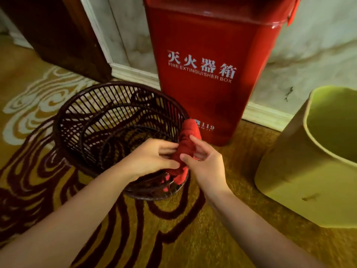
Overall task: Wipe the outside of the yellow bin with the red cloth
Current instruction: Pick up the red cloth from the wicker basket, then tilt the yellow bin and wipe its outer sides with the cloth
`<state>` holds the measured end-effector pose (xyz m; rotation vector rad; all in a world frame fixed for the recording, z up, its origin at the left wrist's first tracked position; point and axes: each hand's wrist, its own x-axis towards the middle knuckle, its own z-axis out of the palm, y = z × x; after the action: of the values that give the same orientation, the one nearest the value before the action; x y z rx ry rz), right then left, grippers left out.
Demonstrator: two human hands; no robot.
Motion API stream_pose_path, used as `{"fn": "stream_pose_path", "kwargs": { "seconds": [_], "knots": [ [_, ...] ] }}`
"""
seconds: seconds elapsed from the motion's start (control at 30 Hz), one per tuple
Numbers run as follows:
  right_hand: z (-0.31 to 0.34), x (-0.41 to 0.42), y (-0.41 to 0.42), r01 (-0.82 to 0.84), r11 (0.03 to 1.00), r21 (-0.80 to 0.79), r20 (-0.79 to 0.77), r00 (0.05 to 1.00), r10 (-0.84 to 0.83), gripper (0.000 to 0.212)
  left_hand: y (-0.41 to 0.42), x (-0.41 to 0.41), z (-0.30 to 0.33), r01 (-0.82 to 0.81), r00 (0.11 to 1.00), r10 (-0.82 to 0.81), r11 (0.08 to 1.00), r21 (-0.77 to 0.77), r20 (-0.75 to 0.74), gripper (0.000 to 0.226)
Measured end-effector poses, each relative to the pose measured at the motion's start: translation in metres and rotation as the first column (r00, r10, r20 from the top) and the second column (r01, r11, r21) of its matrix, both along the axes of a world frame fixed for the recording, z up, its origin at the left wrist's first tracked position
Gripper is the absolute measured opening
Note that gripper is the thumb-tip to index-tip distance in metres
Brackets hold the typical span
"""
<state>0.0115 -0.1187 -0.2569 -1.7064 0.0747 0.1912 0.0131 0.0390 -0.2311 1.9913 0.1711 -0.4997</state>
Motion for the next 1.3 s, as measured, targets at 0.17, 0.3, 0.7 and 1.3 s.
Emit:
{"fn": "stream_pose_path", "kwargs": {
  "seconds": [0.17,0.3,0.7,1.3],
  "knots": [
    [0.026,-0.004,-0.009,-0.008,0.997,-0.073,-0.003,1.0,0.008,0.044,-0.011,-0.012,0.021,-0.1,0.982,0.071,0.982,0.163,0.174,0.042],
    [0.049,-0.009,-0.028,-0.089,0.992,0.094,-0.05,0.994,0.094,0.047,-0.015,-0.008,0.057,-0.047,0.982,0.022,0.99,0.131,0.186,0.042],
    [0.134,0.012,-0.097,-0.484,0.658,-0.577,0.262,0.653,0.71,0.076,-0.031,-0.01,0.154,0.388,0.913,-0.372,0.918,-0.08,0.165,0.051],
    [0.121,-0.032,-0.205,-0.267,0.933,-0.242,0.097,0.95,0.297,0.023,-0.12,0.005,0.105,0.44,0.879,-0.381,0.879,-0.182,0.285,0.047]
  ]
}}
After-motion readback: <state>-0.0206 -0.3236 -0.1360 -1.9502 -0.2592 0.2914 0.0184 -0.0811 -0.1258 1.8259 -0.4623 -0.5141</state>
